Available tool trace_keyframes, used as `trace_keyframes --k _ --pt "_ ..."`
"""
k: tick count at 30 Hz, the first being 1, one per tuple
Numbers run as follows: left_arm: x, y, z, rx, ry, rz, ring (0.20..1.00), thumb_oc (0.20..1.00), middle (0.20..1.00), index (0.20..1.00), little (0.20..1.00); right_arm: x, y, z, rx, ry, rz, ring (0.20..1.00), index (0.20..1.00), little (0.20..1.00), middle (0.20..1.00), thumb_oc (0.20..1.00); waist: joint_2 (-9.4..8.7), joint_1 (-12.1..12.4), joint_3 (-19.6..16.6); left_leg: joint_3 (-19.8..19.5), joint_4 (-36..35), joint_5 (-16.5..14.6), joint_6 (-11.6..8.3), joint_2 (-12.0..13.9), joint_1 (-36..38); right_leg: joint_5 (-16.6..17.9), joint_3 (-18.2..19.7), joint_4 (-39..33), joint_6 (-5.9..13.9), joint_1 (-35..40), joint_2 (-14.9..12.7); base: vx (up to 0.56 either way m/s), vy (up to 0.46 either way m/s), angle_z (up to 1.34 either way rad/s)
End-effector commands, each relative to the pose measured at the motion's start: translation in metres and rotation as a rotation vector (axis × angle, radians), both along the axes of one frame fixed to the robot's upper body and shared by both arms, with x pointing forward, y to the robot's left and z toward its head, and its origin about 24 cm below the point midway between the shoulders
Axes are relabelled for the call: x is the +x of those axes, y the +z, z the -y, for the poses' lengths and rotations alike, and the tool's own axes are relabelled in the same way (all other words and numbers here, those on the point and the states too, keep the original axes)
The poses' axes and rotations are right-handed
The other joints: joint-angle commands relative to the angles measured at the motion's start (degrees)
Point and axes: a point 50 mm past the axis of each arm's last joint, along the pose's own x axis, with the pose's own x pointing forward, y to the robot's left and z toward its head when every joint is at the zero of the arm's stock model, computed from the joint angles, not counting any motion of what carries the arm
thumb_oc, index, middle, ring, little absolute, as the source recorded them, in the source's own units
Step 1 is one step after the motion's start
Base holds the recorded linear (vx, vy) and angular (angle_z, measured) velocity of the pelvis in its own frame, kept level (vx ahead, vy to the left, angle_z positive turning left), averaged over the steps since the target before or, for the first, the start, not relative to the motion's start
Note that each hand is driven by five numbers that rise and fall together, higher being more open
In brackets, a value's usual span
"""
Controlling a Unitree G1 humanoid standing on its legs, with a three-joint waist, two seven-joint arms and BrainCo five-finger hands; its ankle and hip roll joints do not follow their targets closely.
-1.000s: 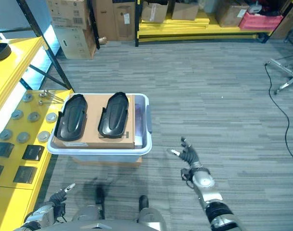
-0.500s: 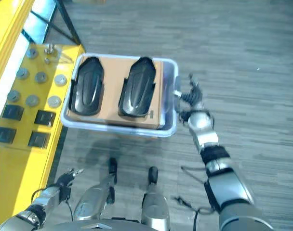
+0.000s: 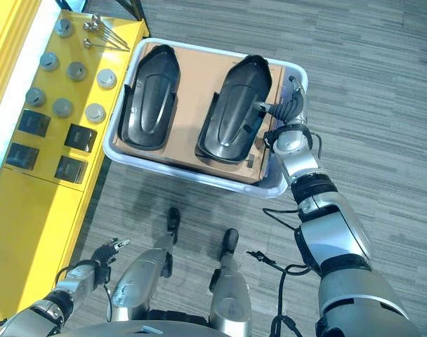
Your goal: Move parts from the plastic box to the shelf.
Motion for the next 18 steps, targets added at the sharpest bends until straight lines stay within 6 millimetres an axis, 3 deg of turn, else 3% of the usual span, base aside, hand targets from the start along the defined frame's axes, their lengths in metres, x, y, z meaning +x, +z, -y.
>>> trace_keyframes --k 1,8,9,10,11,13,18 --pt "-0.002 -0.001 -0.009 0.014 0.01 -0.027 1.0 1.0 1.0 1.0 1.0 0.002 0.012 0.016 -0.144 -0.061 -0.098 1.0 1.0 1.0 1.0 1.0 -1.22 0.2 -1.5 -0.6 4.4 -10.4 -1.91 0.6 0.3 -6.9 0.5 6.9 -1.29 -5.5 -2.4 -0.01 0.021 0.07" --pt "0.013 0.007 0.004 -0.029 -0.036 0.051 1.0 1.0 1.0 1.0 1.0 -0.001 -0.034 0.024 -0.381 -0.075 -0.538 1.0 1.0 1.0 1.0 1.0 -0.92 0.9 -0.5 -0.7 3.1 -10.0 -1.93 0.8 0.5 -6.6 -0.1 6.6 -1.18 -5.7 -2.9 -0.02 0.013 0.01" --pt "0.015 0.008 0.007 -0.028 -0.055 0.064 1.0 1.0 1.0 1.0 1.0 -0.003 -0.045 0.026 -0.425 -0.079 -0.61 0.595 0.595 0.595 0.595 0.595 -0.84 1.3 -0.5 -0.8 3.0 -9.9 -1.88 0.7 0.6 -6.5 -0.4 6.4 -1.15 -5.5 -3.0 0.0 0.0 0.0" --pt "0.016 0.008 0.008 -0.028 -0.062 0.068 1.0 1.0 1.0 1.0 1.0 -0.004 -0.049 0.026 -0.438 -0.084 -0.643 0.285 0.285 0.285 0.285 0.285 -0.8 1.4 -0.5 -0.9 3.0 -9.9 -1.87 0.7 0.6 -6.5 -0.5 6.4 -1.13 -5.5 -3.1 -0.01 -0.048 0.04" --pt "0.018 0.01 0.011 -0.026 -0.081 0.079 1.0 1.0 1.0 1.0 1.0 -0.007 -0.057 0.03 -0.479 -0.104 -0.706 0.2 0.2 0.2 0.2 0.2 -0.69 1.9 -0.5 -1.1 2.9 -9.9 -1.81 0.7 0.7 -6.4 -0.9 6.1 -1.08 -5.2 -3.3 -0.02 -0.061 0.08" --pt "0.023 0.014 0.014 -0.02 -0.124 0.113 1.0 1.0 1.0 1.0 1.0 -0.017 -0.073 0.043 -0.484 -0.206 -0.807 0.2 0.2 0.2 0.2 0.2 -0.14 3.1 -0.9 -1.7 2.3 -9.6 -1.73 0.5 1.0 -6.0 -2.3 5.2 -1.0 -4.4 -3.7 -0.03 -0.061 0.24" --pt "0.027 0.018 0.011 0.026 -0.139 0.141 1.0 1.0 1.0 1.0 1.0 -0.022 -0.078 0.052 -0.344 -0.213 -0.743 0.2 0.2 0.2 0.2 0.2 0.12 3.6 -1.9 -2.1 1.4 -9.4 -1.95 0.4 2.2 -5.7 -3.3 4.0 -0.81 -2.9 -3.7 -0.03 -0.006 0.17"
